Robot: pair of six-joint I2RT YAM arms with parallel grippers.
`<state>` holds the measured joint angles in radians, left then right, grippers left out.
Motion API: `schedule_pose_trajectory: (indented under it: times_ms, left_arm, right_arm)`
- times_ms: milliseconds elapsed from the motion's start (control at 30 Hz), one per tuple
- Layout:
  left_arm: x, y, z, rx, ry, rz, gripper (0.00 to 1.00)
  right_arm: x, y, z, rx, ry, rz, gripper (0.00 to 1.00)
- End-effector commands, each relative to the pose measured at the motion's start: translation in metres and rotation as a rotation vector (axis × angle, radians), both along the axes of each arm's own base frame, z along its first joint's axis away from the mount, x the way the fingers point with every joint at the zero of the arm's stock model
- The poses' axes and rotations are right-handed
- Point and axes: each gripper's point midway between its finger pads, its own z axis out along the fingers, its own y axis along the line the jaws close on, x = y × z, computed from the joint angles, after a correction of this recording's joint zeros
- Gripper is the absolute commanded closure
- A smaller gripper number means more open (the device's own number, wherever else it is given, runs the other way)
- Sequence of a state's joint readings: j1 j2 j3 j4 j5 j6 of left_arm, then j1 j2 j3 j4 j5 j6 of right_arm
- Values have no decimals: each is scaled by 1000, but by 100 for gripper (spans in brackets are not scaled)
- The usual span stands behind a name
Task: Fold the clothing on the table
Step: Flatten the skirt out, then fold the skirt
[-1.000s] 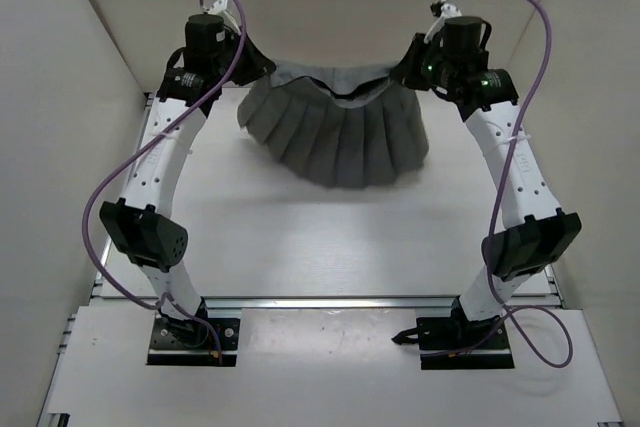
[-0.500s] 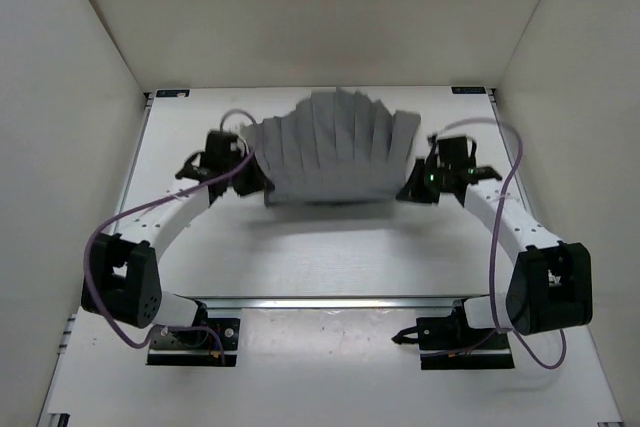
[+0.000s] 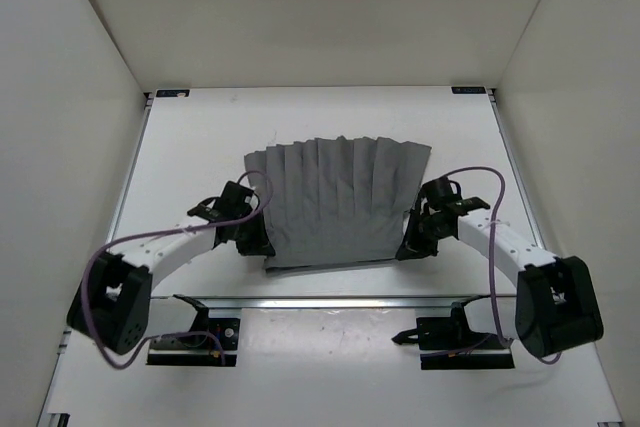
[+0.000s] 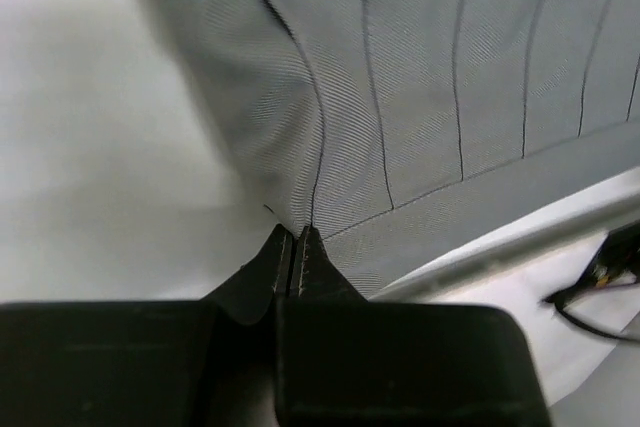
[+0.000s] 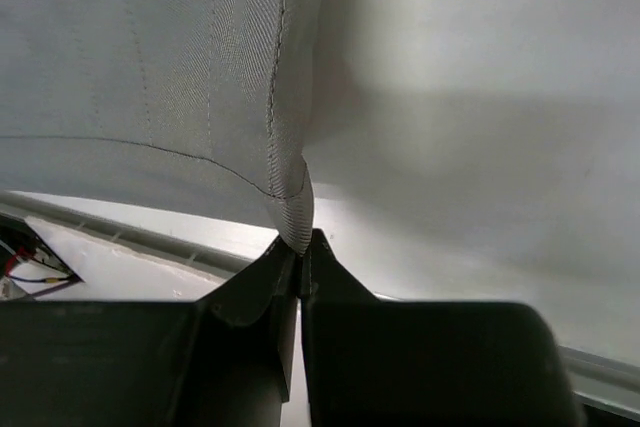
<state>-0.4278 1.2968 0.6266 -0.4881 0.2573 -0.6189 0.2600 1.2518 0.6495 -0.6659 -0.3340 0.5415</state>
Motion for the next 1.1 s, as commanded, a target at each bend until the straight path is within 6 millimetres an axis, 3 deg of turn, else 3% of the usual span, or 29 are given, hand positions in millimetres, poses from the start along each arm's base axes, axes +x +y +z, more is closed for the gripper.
schedule_pose_trajectory:
  times_ms: [0, 167, 267, 300, 333, 367, 400, 467, 500, 567, 600, 633, 667, 700, 733, 767, 800, 867, 900, 933, 1000, 1033, 1067]
  left_arm:
    - [-31, 18, 2, 48, -12, 12, 100]
    - [-40, 34, 26, 63, -71, 33, 100]
    - [-19, 34, 63, 28, -151, 62, 100]
    - [-10, 29, 77, 8, -163, 56, 100]
    - [4, 29, 91, 13, -174, 63, 100]
    - [23, 24, 118, -13, -236, 56, 100]
    - [37, 23, 119, -3, -221, 58, 100]
    - [88, 18, 138, -13, -262, 80, 100]
    - [108, 27, 144, -9, -279, 118, 100]
    - [168, 34, 139, -8, -283, 172, 100]
    - [183, 42, 133, -7, -267, 198, 93]
    - [211, 46, 125, -29, -248, 223, 70]
    - [234, 46, 113, -47, -221, 223, 63]
    - [252, 48, 123, -108, -230, 233, 63]
    - [262, 40, 107, -177, -171, 234, 61]
    - [278, 35, 100, -214, -184, 224, 56]
    - [282, 28, 100, -287, -160, 227, 44]
    - [296, 27, 116, -337, -246, 217, 45]
    - [295, 29, 110, -332, -230, 240, 46]
    - [297, 33, 119, -315, -275, 235, 48]
    - [277, 32, 119, -286, -264, 230, 46]
    - [268, 35, 106, -251, -246, 238, 44]
    - [261, 39, 112, -224, -260, 243, 44]
  right_arm:
    - [-27, -13, 6, -70, 7, -17, 100]
    - [-58, 3, 19, -27, 11, 29, 100]
    - [-57, 10, 40, 5, -18, 33, 100]
    - [-46, 14, 54, 10, -39, 38, 100]
    - [-30, 16, 74, 20, -73, 28, 100]
    - [-20, 15, 83, 17, -94, 26, 100]
    - [6, 13, 100, 9, -132, 22, 100]
    - [59, 9, 133, -2, -228, 6, 100]
    - [86, -1, 125, -26, -218, -14, 100]
    - [153, -12, 126, -24, -236, -49, 100]
    - [172, -19, 124, -14, -236, -61, 100]
    - [206, -26, 121, -11, -239, -73, 97]
    - [231, -27, 121, -12, -231, -80, 80]
    - [243, -33, 120, -23, -231, -82, 69]
    - [264, -36, 125, -45, -256, -82, 64]
    - [274, -38, 123, -65, -247, -80, 55]
    - [280, -37, 133, -70, -271, -75, 49]
    - [279, -39, 123, -88, -262, -67, 45]
    - [273, -42, 112, -105, -238, -73, 44]
    - [273, -48, 115, -114, -268, -83, 44]
    - [258, -56, 100, -107, -270, -115, 44]
    - [253, -58, 96, -75, -261, -132, 44]
    - [245, -61, 85, -58, -250, -149, 45]
